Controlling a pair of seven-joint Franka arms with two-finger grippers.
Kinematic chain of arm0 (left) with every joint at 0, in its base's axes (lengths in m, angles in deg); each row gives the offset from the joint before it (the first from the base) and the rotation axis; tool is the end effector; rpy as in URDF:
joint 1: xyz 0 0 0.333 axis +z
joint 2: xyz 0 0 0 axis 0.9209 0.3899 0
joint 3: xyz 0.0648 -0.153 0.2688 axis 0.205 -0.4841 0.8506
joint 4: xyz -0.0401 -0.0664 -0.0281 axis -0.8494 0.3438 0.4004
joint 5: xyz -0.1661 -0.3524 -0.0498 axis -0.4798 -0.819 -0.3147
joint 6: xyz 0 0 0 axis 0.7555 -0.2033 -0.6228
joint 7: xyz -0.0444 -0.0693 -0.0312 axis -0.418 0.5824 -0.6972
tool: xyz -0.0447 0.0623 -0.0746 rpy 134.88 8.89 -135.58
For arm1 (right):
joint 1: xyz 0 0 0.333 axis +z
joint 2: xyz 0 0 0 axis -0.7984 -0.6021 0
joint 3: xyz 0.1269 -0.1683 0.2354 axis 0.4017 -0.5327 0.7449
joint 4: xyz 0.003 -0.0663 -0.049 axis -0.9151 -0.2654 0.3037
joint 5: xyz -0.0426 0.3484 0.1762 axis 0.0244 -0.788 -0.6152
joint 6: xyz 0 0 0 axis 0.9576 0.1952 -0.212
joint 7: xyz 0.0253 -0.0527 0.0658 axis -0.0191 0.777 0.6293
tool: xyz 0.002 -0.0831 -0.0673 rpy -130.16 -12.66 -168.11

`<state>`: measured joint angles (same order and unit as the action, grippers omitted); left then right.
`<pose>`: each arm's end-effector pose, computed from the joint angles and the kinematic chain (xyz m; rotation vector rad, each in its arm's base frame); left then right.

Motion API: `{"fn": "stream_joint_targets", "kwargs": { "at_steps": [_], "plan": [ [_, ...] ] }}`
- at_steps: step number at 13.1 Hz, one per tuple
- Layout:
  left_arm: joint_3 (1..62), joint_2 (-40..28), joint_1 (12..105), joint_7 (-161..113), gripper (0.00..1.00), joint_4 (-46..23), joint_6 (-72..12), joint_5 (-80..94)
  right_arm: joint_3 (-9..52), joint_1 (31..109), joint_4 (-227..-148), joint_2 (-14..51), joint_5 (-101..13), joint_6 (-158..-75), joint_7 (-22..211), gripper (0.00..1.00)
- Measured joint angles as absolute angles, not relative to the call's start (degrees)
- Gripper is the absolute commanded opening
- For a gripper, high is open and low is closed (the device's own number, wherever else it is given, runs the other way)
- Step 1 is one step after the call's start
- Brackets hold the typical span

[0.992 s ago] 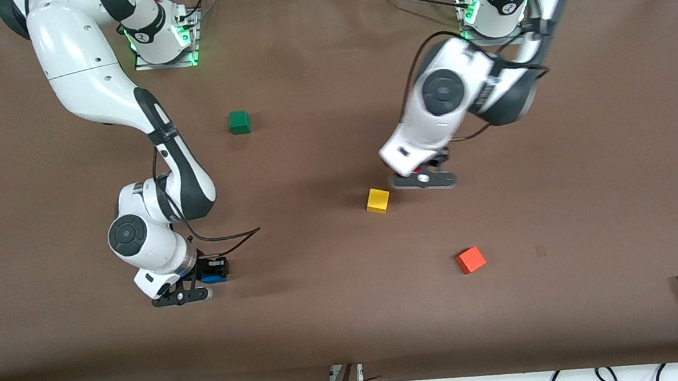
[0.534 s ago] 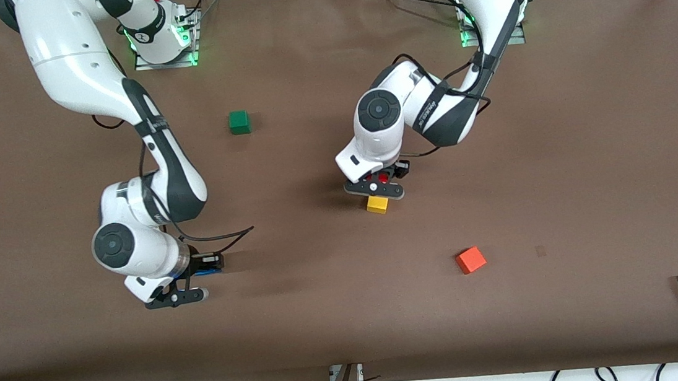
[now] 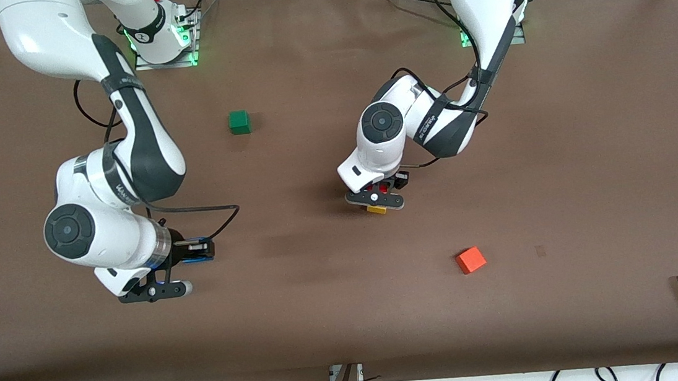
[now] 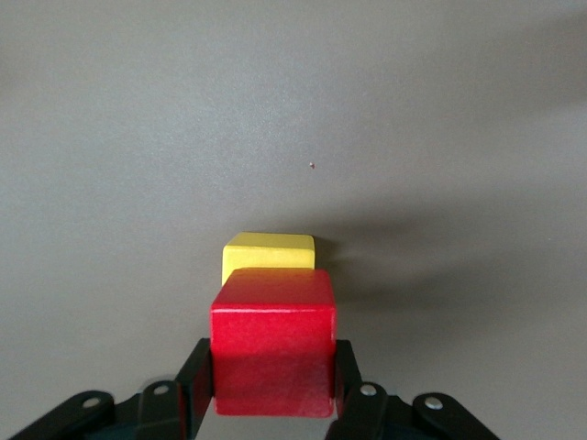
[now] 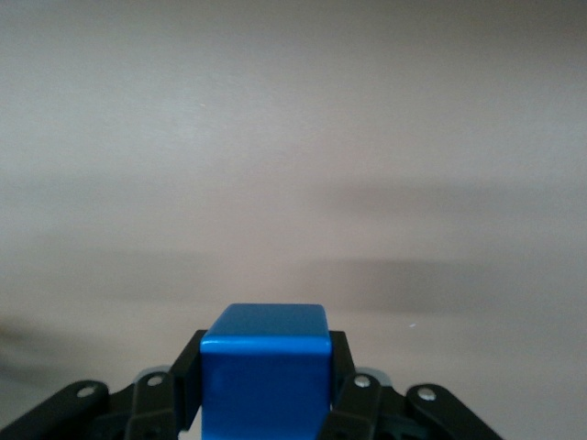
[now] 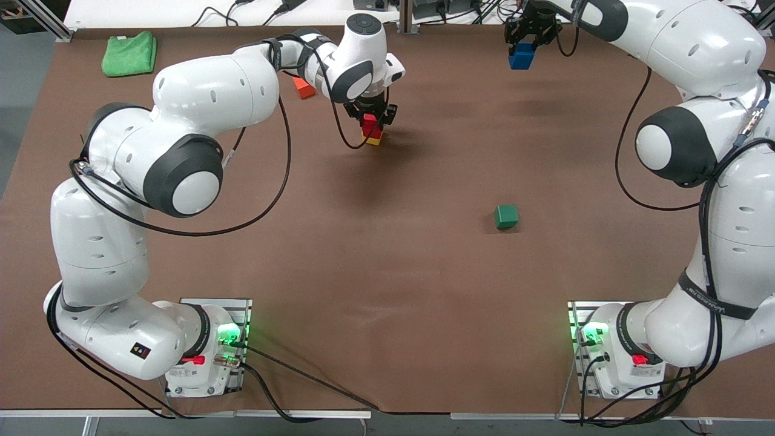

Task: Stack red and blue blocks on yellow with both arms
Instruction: 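Release the red cube on the yellow cube while the right gripper carries blue, then lower the blue cube onto the red cube while the left gripper withdraws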

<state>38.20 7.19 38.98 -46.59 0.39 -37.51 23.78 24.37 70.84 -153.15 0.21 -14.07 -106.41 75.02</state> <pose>0.5599 -0.4265 0.2596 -3.1193 0.3333 0.0510 0.7179 0.2152 0.3769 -3.0622 0.0141 0.0612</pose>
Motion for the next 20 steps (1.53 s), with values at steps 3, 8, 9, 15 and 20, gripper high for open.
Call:
{"fn": "stream_joint_targets", "kwargs": {
  "at_steps": [3, 8, 9, 15, 20],
  "plan": [
    [38.2, 7.2, 39.0, -46.3, 0.5, 0.5, -37.5, 23.8, 24.5, 74.0, -152.0, 0.0, -14.1, -106.4, 67.4, 0.18],
    [38.4, 7.2, 39.6, -46.3, 1.0, 3.3, -37.8, 23.8, 24.6, 77.7, -150.2, -1.3, -14.1, -108.8, 59.8, 0.18],
    [38.5, 7.2, 40.0, -46.3, 1.0, 4.6, -37.6, 23.8, 24.6, 77.7, -150.2, -1.4, -14.1, -108.9, 59.6, 0.18],
    [38.5, 3.7, 47.9, -46.2, 1.0, 11.8, -29.1, 23.8, 24.8, 83.2, -150.1, -2.8, -14.1, -112.5, 45.8, 0.19],
    [38.8, -5.2, 54.9, -38.2, 1.0, 13.3, -12.3, 23.3, 24.6, 94.5, -150.0, -5.4, -13.9, -119.3, 24.4, 0.21]
  ]
}}
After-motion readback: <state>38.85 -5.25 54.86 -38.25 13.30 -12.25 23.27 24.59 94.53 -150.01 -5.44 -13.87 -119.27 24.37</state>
